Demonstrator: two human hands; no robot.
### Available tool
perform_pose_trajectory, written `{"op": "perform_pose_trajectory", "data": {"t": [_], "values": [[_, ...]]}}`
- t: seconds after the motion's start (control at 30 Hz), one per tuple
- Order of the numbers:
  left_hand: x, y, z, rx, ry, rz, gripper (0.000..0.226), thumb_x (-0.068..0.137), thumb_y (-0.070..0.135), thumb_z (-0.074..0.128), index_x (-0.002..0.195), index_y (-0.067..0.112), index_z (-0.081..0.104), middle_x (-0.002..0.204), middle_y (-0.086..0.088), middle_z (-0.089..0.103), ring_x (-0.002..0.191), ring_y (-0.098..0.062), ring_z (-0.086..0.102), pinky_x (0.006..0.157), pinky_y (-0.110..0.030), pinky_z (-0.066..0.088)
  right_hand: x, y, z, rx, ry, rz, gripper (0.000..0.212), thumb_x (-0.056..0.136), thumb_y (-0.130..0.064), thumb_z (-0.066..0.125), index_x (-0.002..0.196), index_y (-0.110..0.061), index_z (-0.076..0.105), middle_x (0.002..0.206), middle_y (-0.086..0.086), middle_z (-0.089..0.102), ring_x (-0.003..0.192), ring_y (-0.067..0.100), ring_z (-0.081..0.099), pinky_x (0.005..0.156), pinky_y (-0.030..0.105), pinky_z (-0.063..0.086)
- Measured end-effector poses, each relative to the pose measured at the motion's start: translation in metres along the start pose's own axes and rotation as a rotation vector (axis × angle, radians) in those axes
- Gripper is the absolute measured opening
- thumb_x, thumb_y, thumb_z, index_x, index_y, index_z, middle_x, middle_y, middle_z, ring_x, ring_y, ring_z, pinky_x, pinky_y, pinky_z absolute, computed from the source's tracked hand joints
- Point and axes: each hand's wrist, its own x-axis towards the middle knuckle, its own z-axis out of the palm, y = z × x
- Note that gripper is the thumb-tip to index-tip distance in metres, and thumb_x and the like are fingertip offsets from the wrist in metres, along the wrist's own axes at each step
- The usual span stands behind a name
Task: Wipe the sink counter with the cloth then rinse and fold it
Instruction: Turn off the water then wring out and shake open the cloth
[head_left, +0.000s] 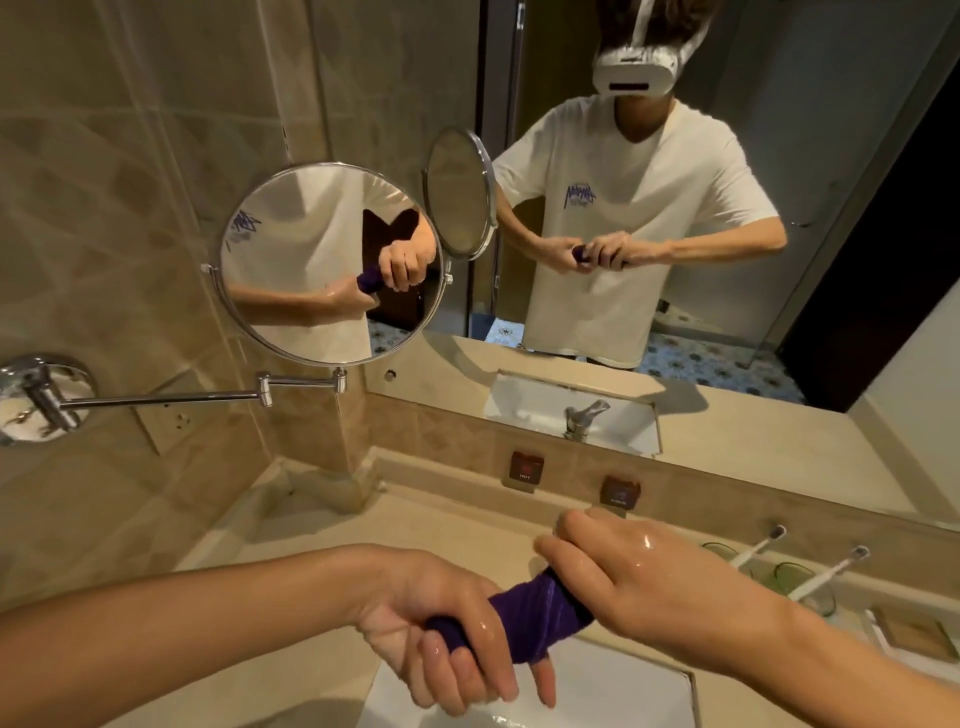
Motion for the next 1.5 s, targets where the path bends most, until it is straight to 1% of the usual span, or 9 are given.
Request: {"op": "perform_pose_trajectory", "data": {"t": [0.13,0.23,0.4,0.53,0.7,0.93,1.07,1.17,1.5], "values": [[0.062,0.031,0.018,0.102,0.195,-0.047,0.031,0.092,-0.003,0.052,0.114,0.017,0.044,0.054,0.001,0.041,0.035,-0.003,0.032,0.036,-0.016,0.022,-0.005,-0.003,0.033,0.214,-0.173,0.227,0.025,0.086,-0.023,0.067,0.103,-0.020,0.049,0.093,0.002,0.059,0.072,0.024,0.059,0.055,0.030,0.041],[0.073,0.034,0.013,0.567,0.560,-0.113,0.043,0.086,0.007,0.064,0.126,0.009,0.048,0.068,-0.002,0.052,0.045,-0.011,0.044,0.041,-0.021,0.037,-0.005,-0.013,0.062,0.392,-0.314,0.451,0.023,0.090,-0.037,0.063,0.105,-0.021,0.057,0.100,0.005,0.063,0.087,0.027,0.064,0.070,0.034,0.053],[0.098,0.036,-0.001,1.268,0.782,-0.107,0.058,0.086,0.015,0.066,0.133,0.015,0.032,0.085,-0.005,0.051,0.062,-0.019,0.049,0.053,-0.034,0.044,0.002,-0.038,0.106,0.895,-0.394,0.880,0.038,0.078,-0.042,0.076,0.095,-0.011,0.061,0.083,0.000,0.064,0.065,0.006,0.060,0.058,0.015,0.044],[0.103,0.033,-0.026,1.798,0.748,0.072,0.053,0.090,0.019,0.061,0.130,0.013,0.027,0.088,-0.016,0.066,0.062,-0.032,0.050,0.063,-0.041,0.053,0.009,-0.056,0.113,1.436,-0.357,1.081,0.044,0.075,-0.008,0.075,0.108,0.007,0.049,0.068,0.011,0.047,0.049,0.015,0.048,0.049,0.024,0.038],[0.098,0.049,-0.054,2.155,0.587,0.405,0.043,0.094,0.023,0.057,0.111,0.016,0.019,0.067,-0.006,0.065,0.050,-0.026,0.053,0.051,-0.030,0.041,0.021,-0.069,0.101,2.002,-0.198,1.154,0.038,0.077,0.006,0.061,0.091,-0.016,0.034,0.058,0.003,0.022,0.044,0.014,0.021,0.042,0.023,0.011],[0.093,0.082,-0.079,2.171,0.765,1.010,0.057,0.068,0.027,0.082,0.098,0.015,0.035,0.044,0.004,0.048,0.031,-0.021,0.045,0.045,-0.021,0.027,0.035,-0.057,0.083,2.390,0.016,1.025,0.032,0.063,-0.001,0.068,0.061,-0.020,0.042,0.052,0.000,0.022,0.037,0.008,0.019,0.041,0.018,0.005],[0.092,0.094,-0.086,1.985,0.947,1.256,0.034,0.080,0.023,0.065,0.090,0.016,0.034,0.046,0.005,0.046,0.034,-0.016,0.035,0.039,-0.019,0.033,0.040,-0.040,0.084,2.516,0.052,0.840,0.036,0.064,0.001,0.068,0.057,-0.020,0.040,0.046,-0.004,0.027,0.031,0.004,0.024,0.038,0.015,0.006],[0.095,0.099,-0.089,1.852,1.056,1.329,0.016,0.095,0.030,0.036,0.086,0.017,0.034,0.046,0.006,0.045,0.038,-0.013,0.029,0.037,-0.019,0.031,0.046,-0.029,0.089,2.667,0.091,0.656,0.042,0.059,0.003,0.079,0.056,-0.020,0.044,0.044,-0.005,0.031,0.029,0.002,0.029,0.036,0.012,0.012],[0.125,0.056,-0.107,1.670,1.260,1.309,0.013,0.092,0.018,0.043,0.081,0.018,0.036,0.046,0.006,0.042,0.035,-0.014,0.034,0.030,-0.025,0.031,0.046,-0.024,0.139,2.664,0.011,0.574,0.036,0.070,0.006,0.071,0.059,-0.018,0.047,0.046,-0.005,0.028,0.030,0.000,0.031,0.035,0.011,0.015]]}}
